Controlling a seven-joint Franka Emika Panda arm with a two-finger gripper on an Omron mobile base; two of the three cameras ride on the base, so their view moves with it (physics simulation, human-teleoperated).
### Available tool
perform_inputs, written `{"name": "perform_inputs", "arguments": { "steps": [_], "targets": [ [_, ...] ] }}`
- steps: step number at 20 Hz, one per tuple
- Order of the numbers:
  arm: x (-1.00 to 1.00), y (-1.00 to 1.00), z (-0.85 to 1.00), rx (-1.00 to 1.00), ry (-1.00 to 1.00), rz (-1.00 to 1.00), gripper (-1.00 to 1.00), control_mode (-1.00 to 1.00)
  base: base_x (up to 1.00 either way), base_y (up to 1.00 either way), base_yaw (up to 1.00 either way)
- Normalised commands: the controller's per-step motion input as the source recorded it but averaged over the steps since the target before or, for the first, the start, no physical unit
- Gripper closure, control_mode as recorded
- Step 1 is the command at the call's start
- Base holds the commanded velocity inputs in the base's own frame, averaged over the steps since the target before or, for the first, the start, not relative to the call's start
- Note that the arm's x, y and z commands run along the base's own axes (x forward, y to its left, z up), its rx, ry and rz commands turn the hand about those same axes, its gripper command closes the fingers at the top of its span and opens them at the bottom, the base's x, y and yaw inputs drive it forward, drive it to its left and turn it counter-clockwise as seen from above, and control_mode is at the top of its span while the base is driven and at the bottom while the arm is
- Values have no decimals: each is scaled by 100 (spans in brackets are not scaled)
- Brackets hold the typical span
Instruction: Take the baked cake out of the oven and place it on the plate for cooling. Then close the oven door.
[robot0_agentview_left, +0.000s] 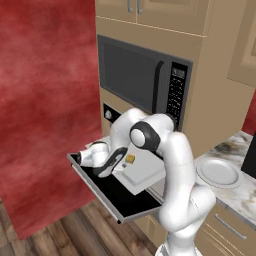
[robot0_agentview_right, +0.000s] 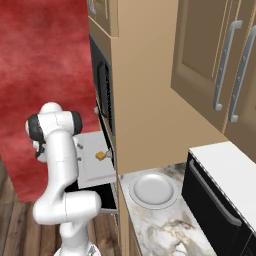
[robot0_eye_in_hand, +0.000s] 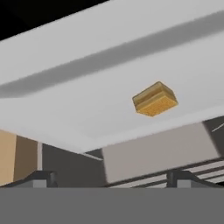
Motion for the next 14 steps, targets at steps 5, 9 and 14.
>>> {"name": "perform_inputs", "arguments": {
  "steps": [5, 9, 14],
  "targets": [
    [58, -10, -2, 0, 7, -17, -100, -100, 0, 0, 0],
    [62, -21, -13, 1, 21, -8, -100, -100, 0, 0, 0],
    [10, -1, -60, 0, 2, -4, -100, -100, 0, 0, 0]
  ]
}}
